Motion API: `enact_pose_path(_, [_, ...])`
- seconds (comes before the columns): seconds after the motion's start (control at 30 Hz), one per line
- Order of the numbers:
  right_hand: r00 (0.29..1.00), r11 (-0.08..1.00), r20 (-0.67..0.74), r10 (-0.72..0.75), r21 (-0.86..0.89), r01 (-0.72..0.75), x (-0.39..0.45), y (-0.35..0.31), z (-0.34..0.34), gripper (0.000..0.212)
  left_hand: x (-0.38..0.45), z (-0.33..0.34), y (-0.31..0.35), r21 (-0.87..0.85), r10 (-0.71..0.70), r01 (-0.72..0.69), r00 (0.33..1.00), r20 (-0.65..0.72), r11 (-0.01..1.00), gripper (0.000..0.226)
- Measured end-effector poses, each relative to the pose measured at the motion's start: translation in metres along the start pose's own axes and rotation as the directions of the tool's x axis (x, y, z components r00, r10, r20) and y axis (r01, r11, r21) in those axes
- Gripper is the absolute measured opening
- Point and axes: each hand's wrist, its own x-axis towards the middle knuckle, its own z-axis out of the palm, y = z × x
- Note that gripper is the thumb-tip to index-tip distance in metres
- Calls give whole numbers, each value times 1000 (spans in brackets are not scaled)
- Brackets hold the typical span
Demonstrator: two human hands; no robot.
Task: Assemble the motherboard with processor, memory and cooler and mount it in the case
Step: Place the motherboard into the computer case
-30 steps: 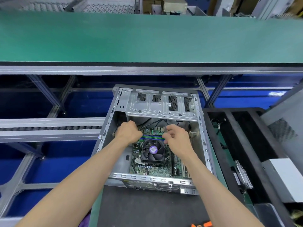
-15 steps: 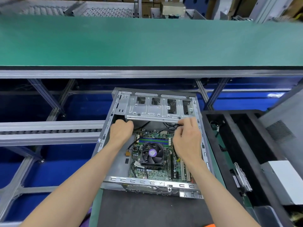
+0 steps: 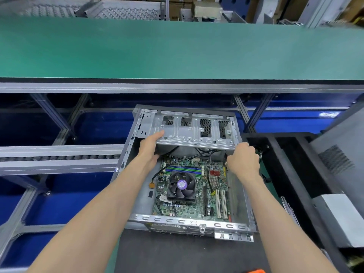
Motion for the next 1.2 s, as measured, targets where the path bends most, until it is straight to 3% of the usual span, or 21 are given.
enact_pose_path(0.1, [998,999,-43,-52,15,53,1,1,0,28,5,-1,1,-37,13,-13,1000,-3,999,15])
enact_pose_path(0.3, [990,994,-92,-110,-3,110,-5,0,-6,21,1,1,8,-149,28,-27,1000,1,988,14])
enact_pose_path(0.4, [979,991,-166,-116,45,125,-5,-7,-16,18,-6,2,20,-211,104,-93,994,41,973,9])
enact_pose_path(0.6, [941,960,-332,-64,236,148,-13,-12,-30,42,-31,9,36,-295,236,-209,970,57,932,50])
enact_pose_path(0.67, [828,955,-524,-201,83,285,-25,-13,-26,62,-35,8,35,-322,237,-213,971,38,923,37])
enact_pose_path(0.73, [573,823,-641,-511,-172,542,-37,-15,-15,64,-37,7,32,-335,234,-207,971,44,919,27])
enact_pose_path(0.77, [452,691,-620,-642,-211,692,-43,-16,-6,62,-38,7,32,-345,240,-209,970,49,915,26])
enact_pose_path(0.8, [384,549,-548,-743,-172,818,-49,-17,4,61,-39,7,33,-350,243,-211,969,48,913,27])
enact_pose_path(0.83, [369,437,-431,-823,-67,897,-55,-18,12,63,-39,8,34,-346,248,-218,968,43,913,31])
enact_pose_path(0.87, [393,391,-266,-880,62,918,-59,-19,19,70,-39,8,33,-348,258,-229,965,39,909,36])
enact_pose_path(0.93, [443,443,40,-896,163,881,-61,-18,31,94,-37,7,31,-347,277,-245,960,45,905,30])
enact_pose_path(1.0, [449,468,175,-877,92,879,-55,-21,42,116,-34,5,29,-347,282,-244,957,61,905,8])
enact_pose_path(1.07, [447,454,214,-868,-18,891,-50,-29,49,122,-34,3,28,-336,293,-255,954,65,907,15])
enact_pose_path(1.2, [469,454,188,-863,-117,883,-44,-39,57,109,-34,3,28,-357,298,-257,952,66,898,14])
